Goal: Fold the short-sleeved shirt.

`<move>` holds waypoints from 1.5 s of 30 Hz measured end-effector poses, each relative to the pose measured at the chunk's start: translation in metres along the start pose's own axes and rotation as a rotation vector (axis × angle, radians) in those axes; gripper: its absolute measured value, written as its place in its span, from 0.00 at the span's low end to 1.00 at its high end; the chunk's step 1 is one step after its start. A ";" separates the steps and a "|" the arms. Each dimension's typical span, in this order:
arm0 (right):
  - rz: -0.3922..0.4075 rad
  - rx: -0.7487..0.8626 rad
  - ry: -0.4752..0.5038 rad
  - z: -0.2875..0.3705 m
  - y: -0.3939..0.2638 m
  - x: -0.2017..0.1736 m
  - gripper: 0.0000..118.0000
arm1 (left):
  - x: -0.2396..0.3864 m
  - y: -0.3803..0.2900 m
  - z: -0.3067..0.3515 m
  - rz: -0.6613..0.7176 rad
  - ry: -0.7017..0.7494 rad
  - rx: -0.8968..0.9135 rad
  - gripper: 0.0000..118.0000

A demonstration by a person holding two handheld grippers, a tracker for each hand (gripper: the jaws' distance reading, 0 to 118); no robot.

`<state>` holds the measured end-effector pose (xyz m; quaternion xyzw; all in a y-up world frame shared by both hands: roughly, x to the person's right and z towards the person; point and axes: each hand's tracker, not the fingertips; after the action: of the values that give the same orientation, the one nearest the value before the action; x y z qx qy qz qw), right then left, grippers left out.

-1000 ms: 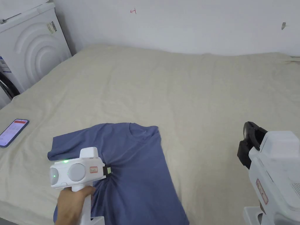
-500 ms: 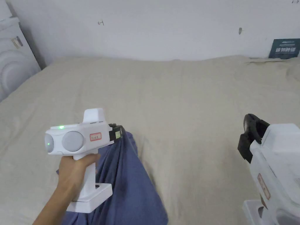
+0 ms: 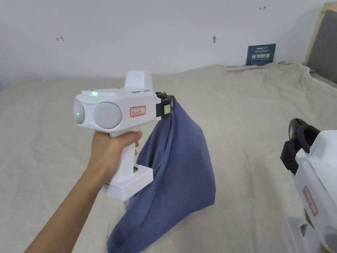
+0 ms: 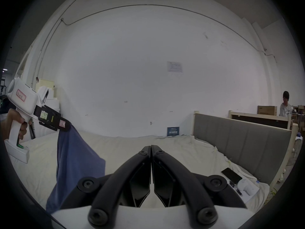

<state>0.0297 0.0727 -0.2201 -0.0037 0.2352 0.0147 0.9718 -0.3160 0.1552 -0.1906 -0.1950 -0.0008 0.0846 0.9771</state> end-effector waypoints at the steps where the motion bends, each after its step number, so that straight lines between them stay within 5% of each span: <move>1: 0.000 0.000 -0.016 0.002 0.000 0.006 0.00 | 0.009 0.000 -0.006 -0.012 -0.014 -0.003 0.00; 6: 0.008 -0.002 -0.073 0.010 0.000 0.028 0.00 | 0.040 -0.005 -0.035 0.008 -0.137 -0.038 0.00; 13: 0.008 -0.023 -0.131 0.015 -0.007 0.049 0.00 | 0.052 -0.043 -0.080 -0.012 -0.131 -0.160 0.00; 29: 0.005 -0.075 -0.122 0.009 -0.024 0.050 0.00 | 0.009 -0.194 -0.151 -0.004 0.067 -0.683 0.00; 37: 0.003 -0.094 -0.106 0.009 -0.028 0.045 0.00 | 0.003 -0.220 -0.160 0.039 0.112 -0.727 0.00; 40: 0.010 -0.094 -0.098 0.009 -0.027 0.043 0.00 | 0.005 -0.211 -0.153 0.062 0.107 -0.700 0.21; 45: 0.012 -0.085 -0.088 0.010 -0.022 0.039 0.00 | 0.013 -0.184 -0.127 0.047 0.135 -0.578 0.97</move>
<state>0.0695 0.0521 -0.2288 -0.0432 0.1912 0.0305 0.9801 -0.2686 -0.0586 -0.2385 -0.4703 0.0447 0.0905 0.8767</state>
